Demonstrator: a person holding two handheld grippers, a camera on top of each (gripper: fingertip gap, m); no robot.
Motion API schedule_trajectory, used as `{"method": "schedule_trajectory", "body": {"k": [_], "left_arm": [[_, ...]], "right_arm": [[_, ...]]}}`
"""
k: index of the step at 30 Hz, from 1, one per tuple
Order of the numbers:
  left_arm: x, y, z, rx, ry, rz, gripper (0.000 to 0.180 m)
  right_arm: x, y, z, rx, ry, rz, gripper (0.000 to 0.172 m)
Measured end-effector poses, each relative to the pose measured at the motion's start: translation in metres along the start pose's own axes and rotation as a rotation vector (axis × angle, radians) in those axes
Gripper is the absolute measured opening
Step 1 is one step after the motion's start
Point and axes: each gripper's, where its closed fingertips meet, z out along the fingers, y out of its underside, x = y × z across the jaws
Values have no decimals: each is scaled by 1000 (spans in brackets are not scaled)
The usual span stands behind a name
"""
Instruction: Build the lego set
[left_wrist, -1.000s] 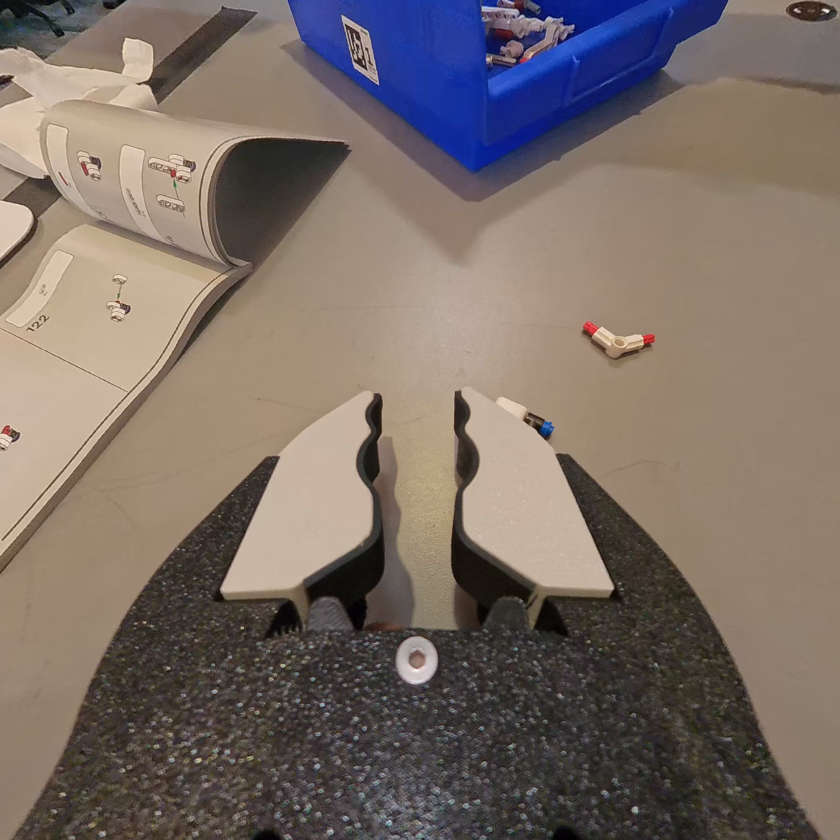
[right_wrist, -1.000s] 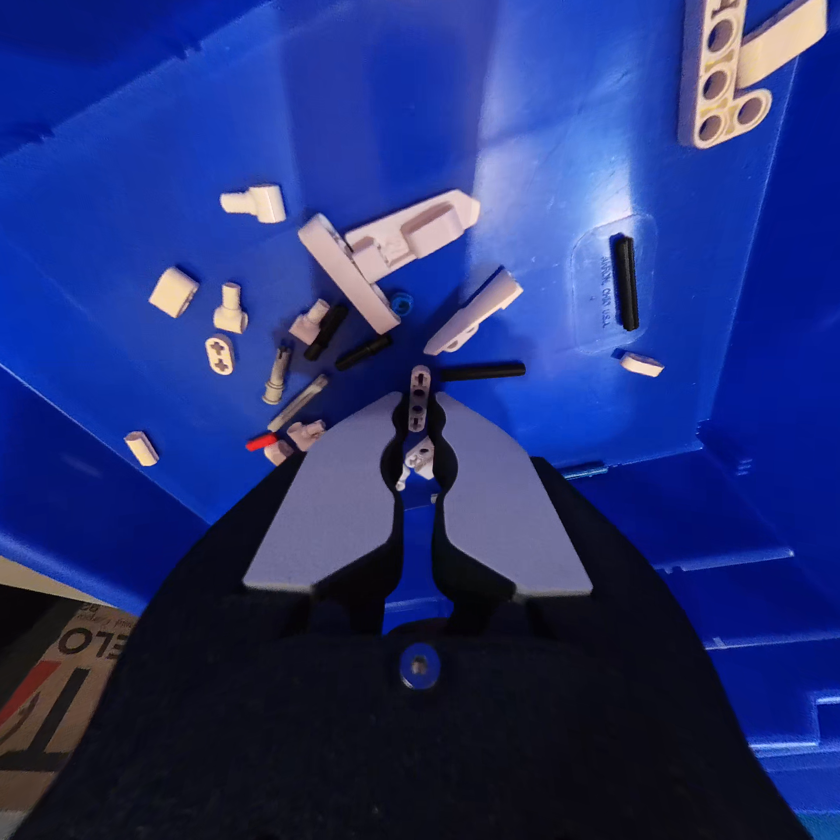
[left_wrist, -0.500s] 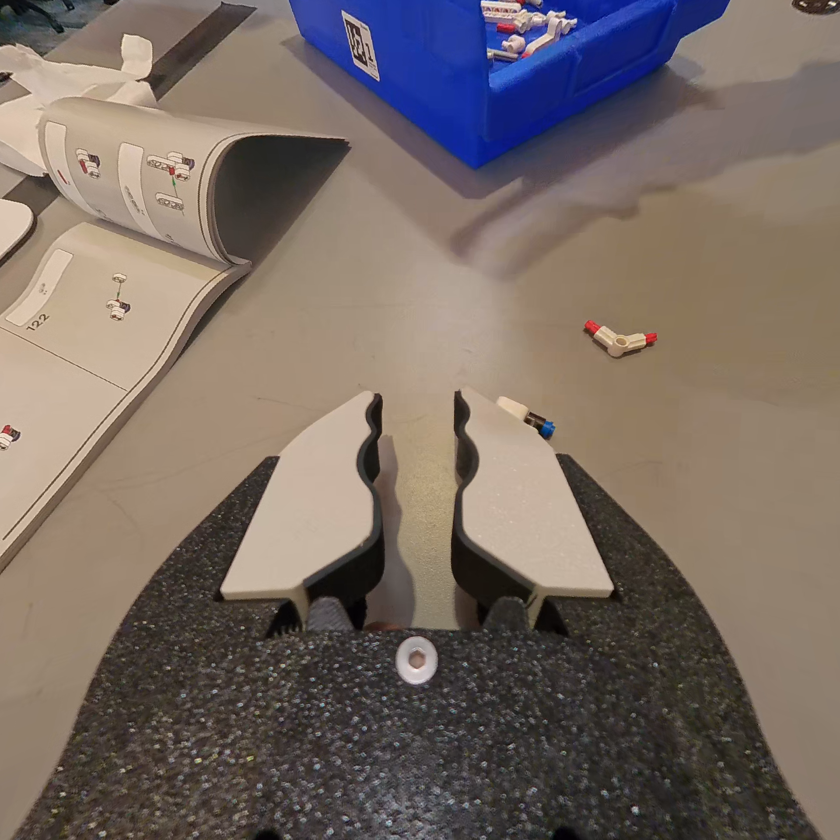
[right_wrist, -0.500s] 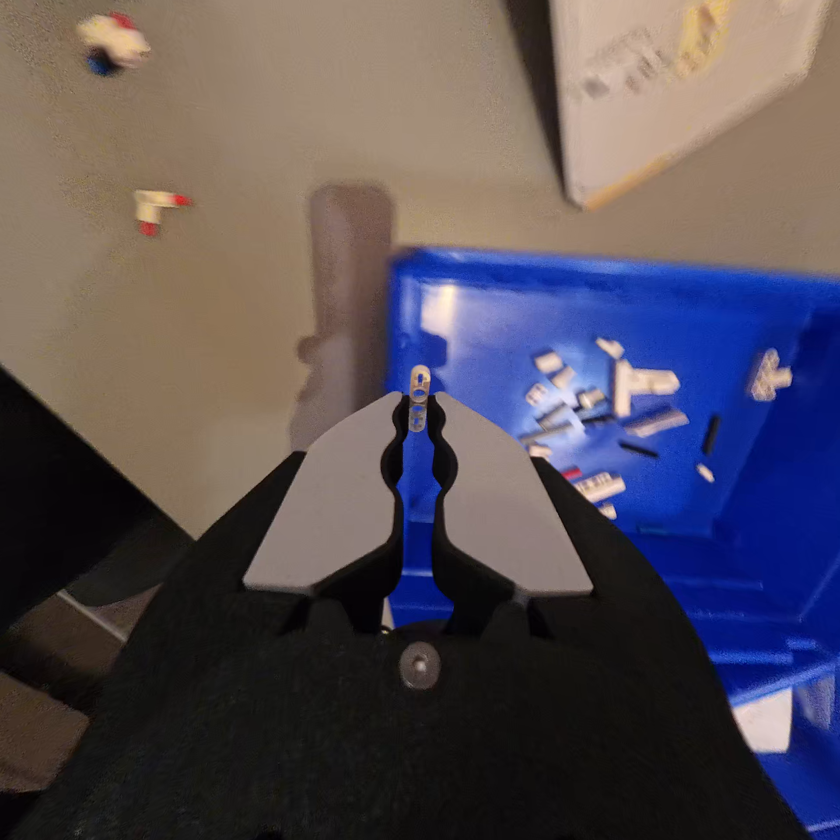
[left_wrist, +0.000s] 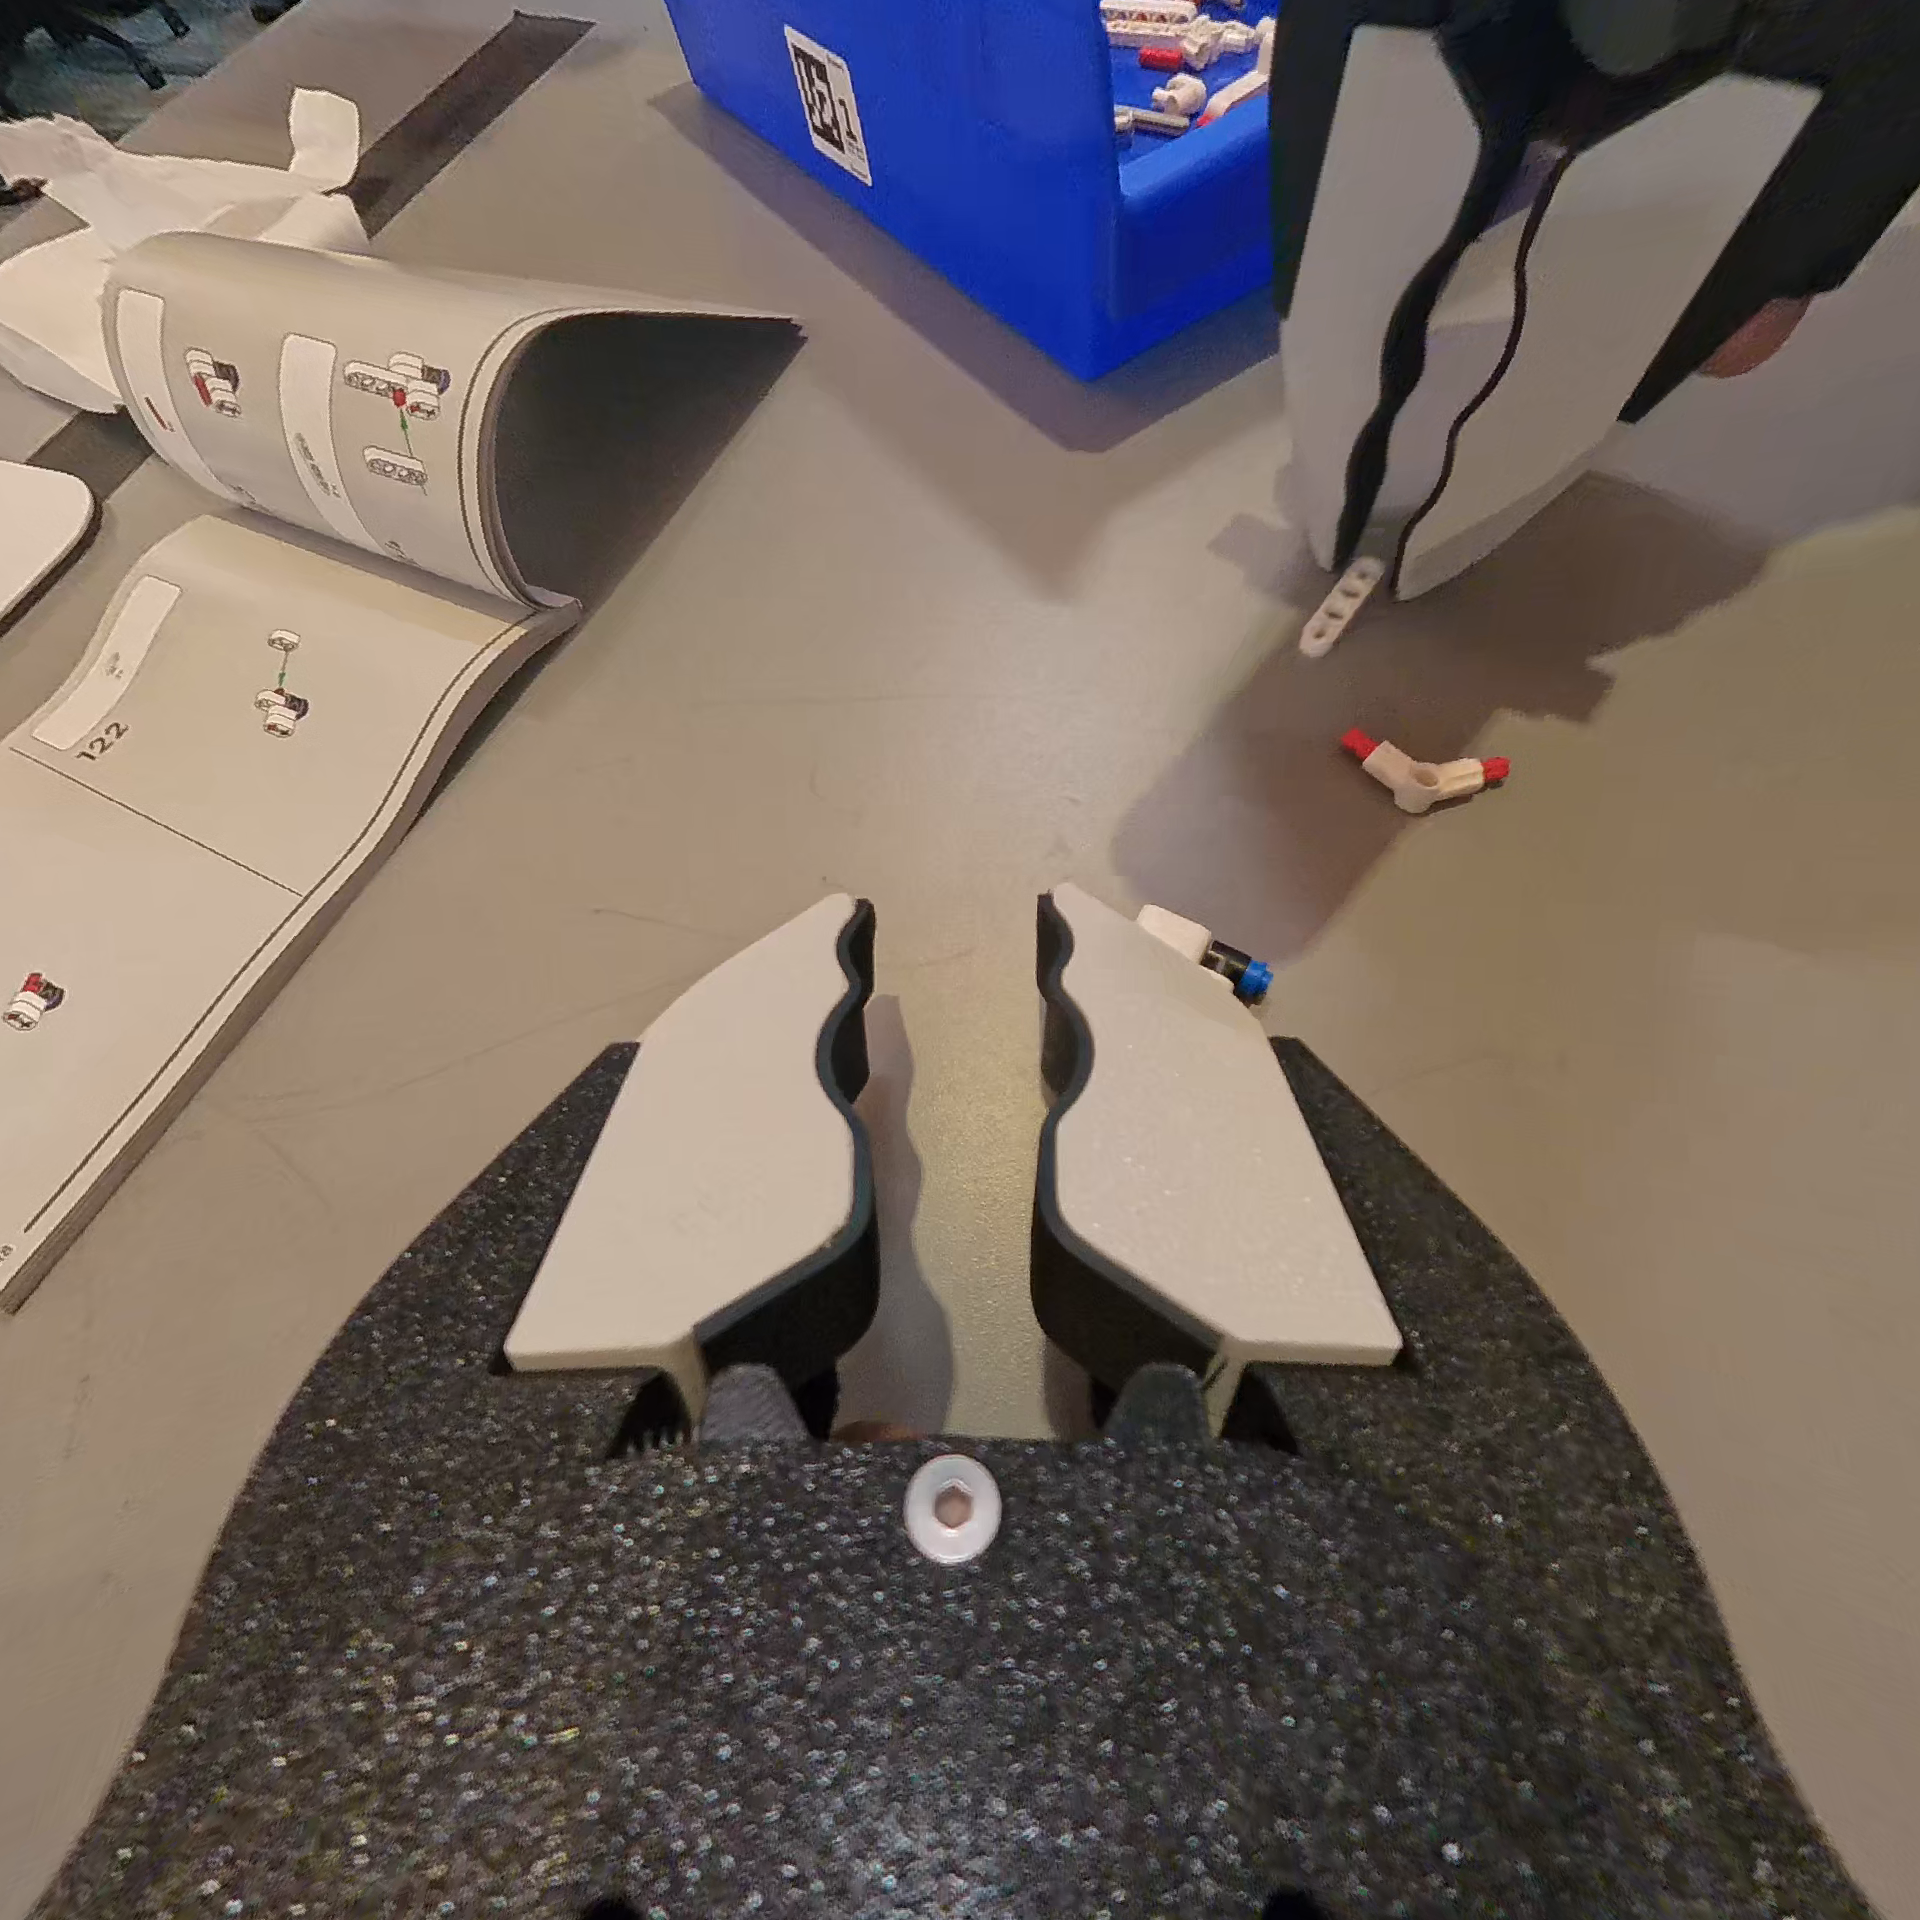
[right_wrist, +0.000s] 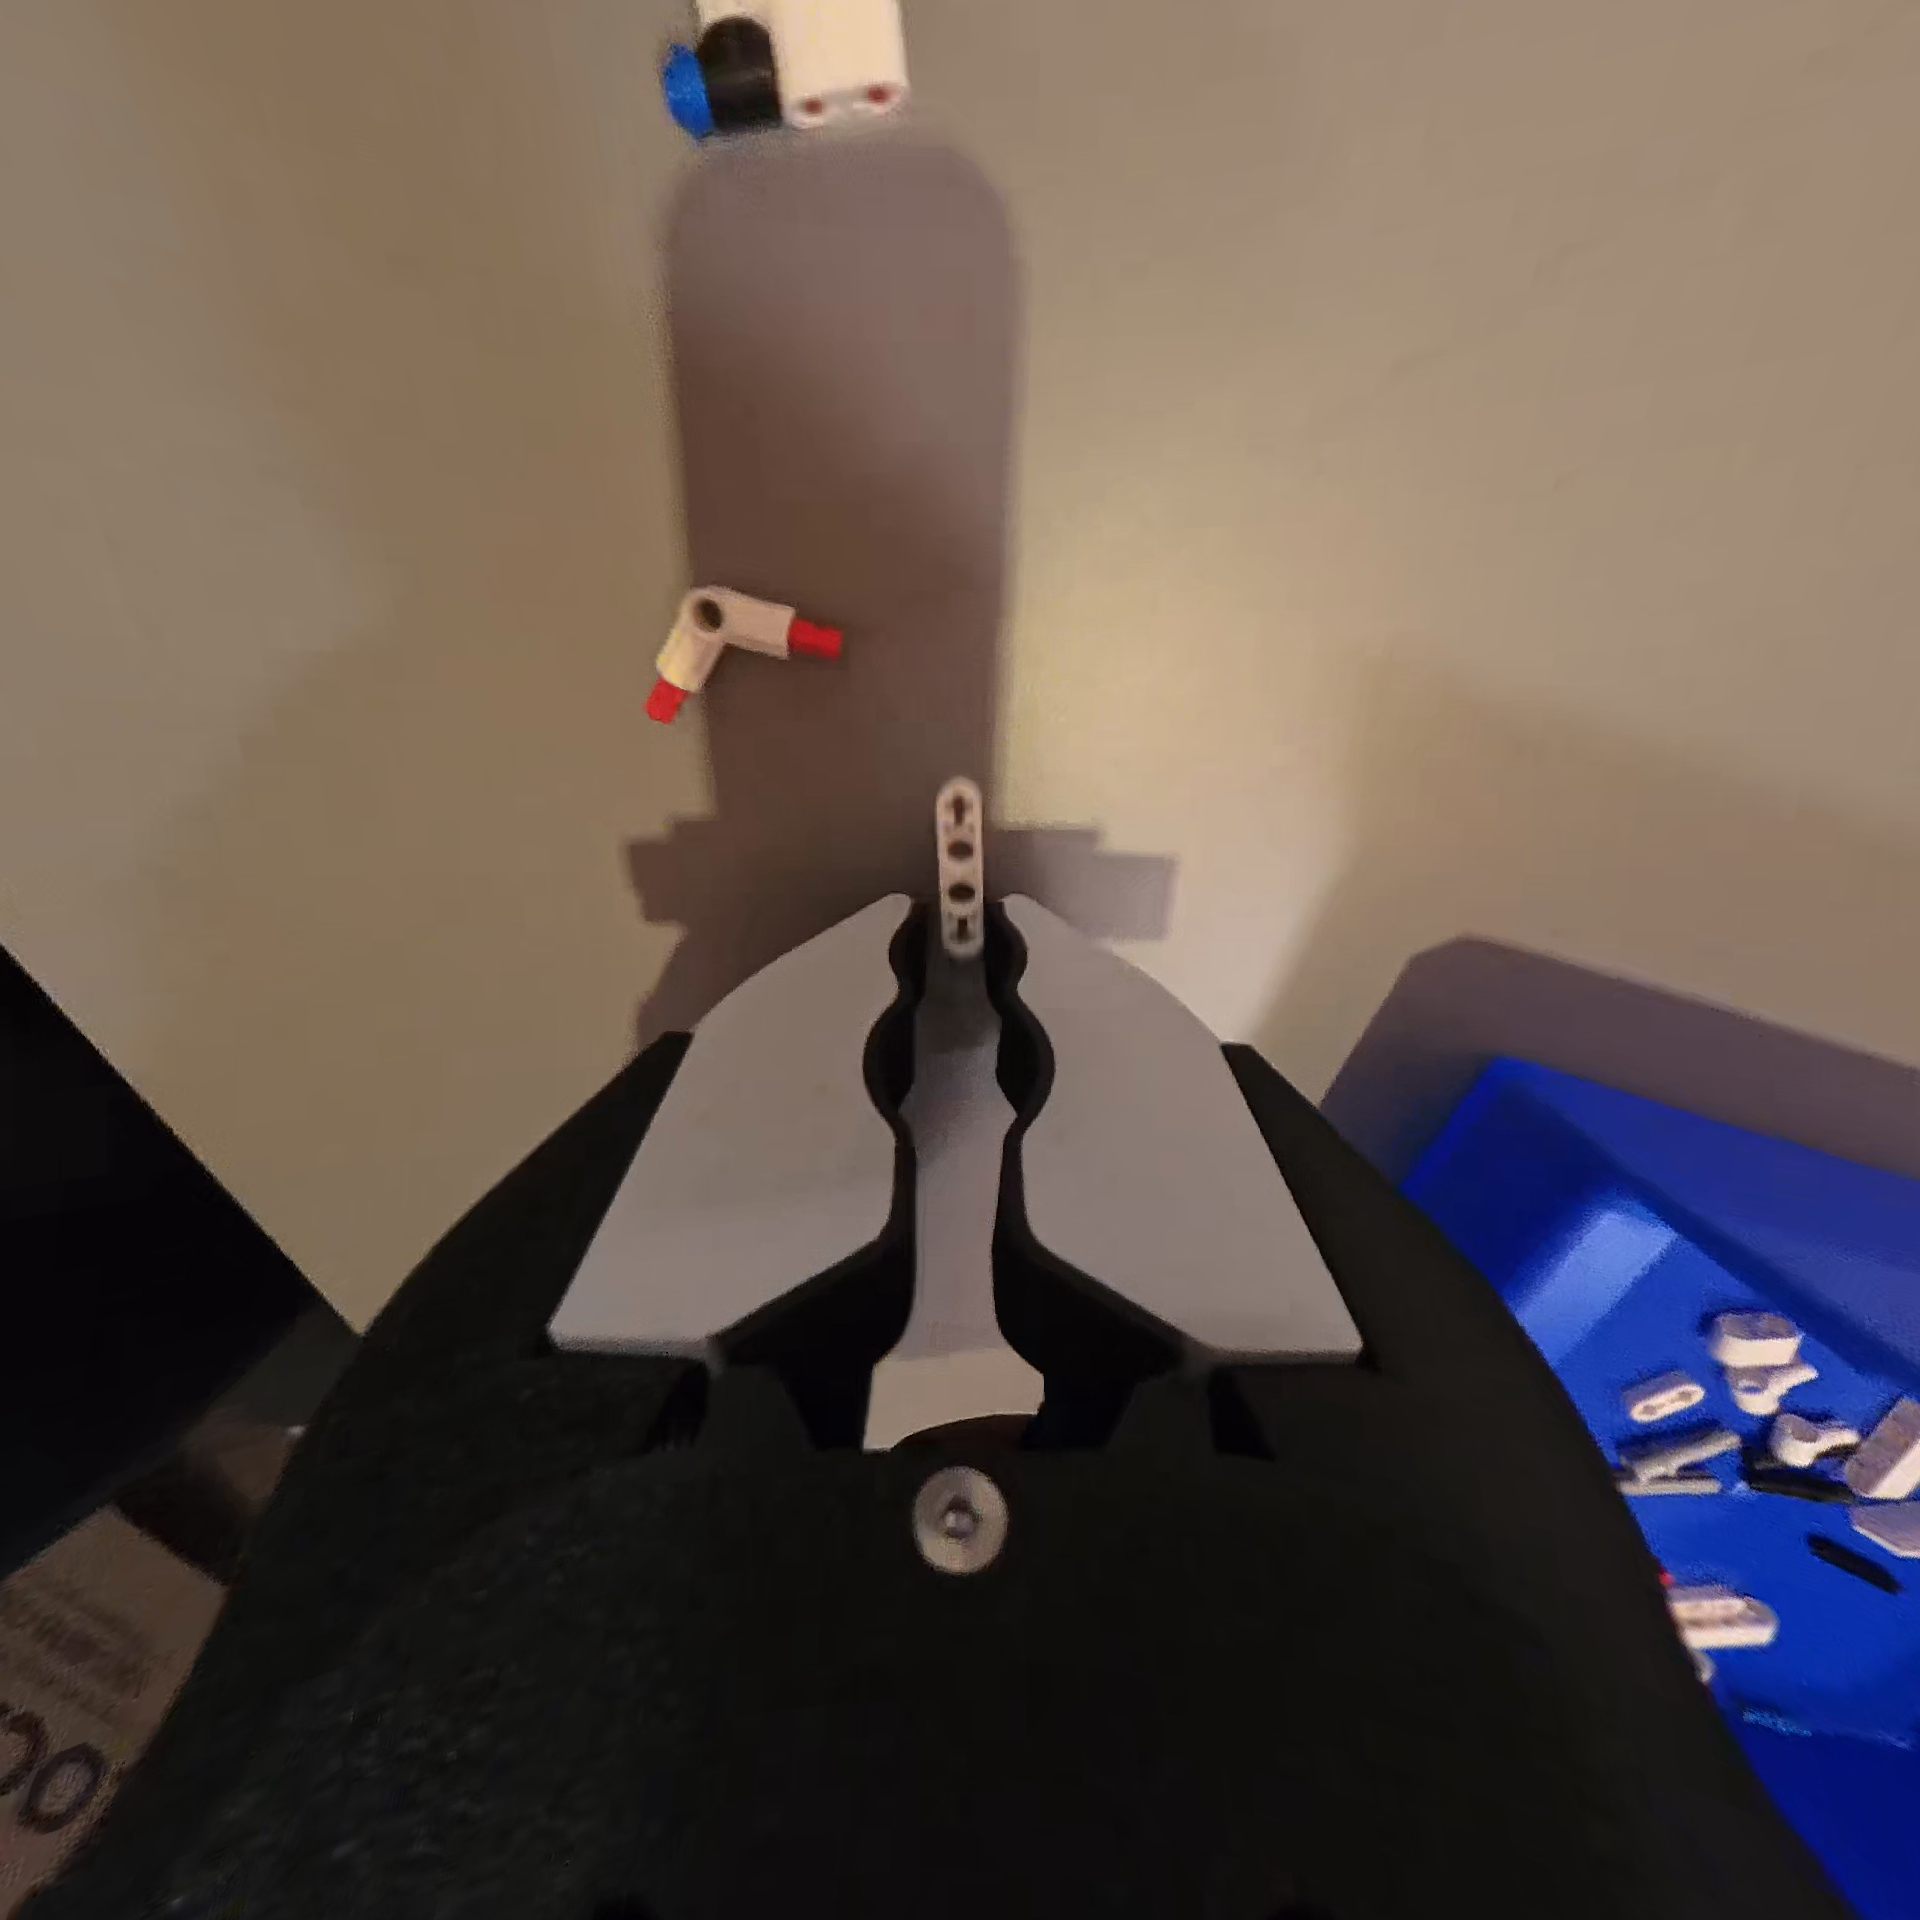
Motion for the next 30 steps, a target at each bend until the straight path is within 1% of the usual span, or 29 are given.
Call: {"method": "schedule_trajectory", "body": {"k": [3,5,7,9,11,12,15,17,19,23,25,30], "left_arm": [[0,0,0,-2,3,1,30],[0,0,0,1,5,-5,30],[0,0,0,0,8,-11,30],[0,0,0,-3,10,-11,30],[0,1,1,-9,9,-4,30],[1,1,1,-11,8,1,30],[2,1,1,-12,5,10,30],[1,1,1,-10,5,8,30],[1,1,1,-8,6,5,30],[1,1,0,-9,8,6,30],[2,1,1,-9,10,8,30],[3,2,1,-12,12,15,30]], "right_arm": [[2,3,-10,20,4,7,18],[3,5,-33,68,-10,23,21],[15,14,-63,104,5,43,21],[38,30,-93,121,42,88,21],[79,54,-112,106,123,182,21],[101,69,-117,80,146,241,22],[155,115,-106,-40,148,405,24],[179,140,-90,-138,120,471,24],[194,159,-74,-230,100,501,25],[195,167,-53,-307,19,500,22],[196,174,-49,-354,24,497,22],[203,186,-45,-384,20,528,22]]}}
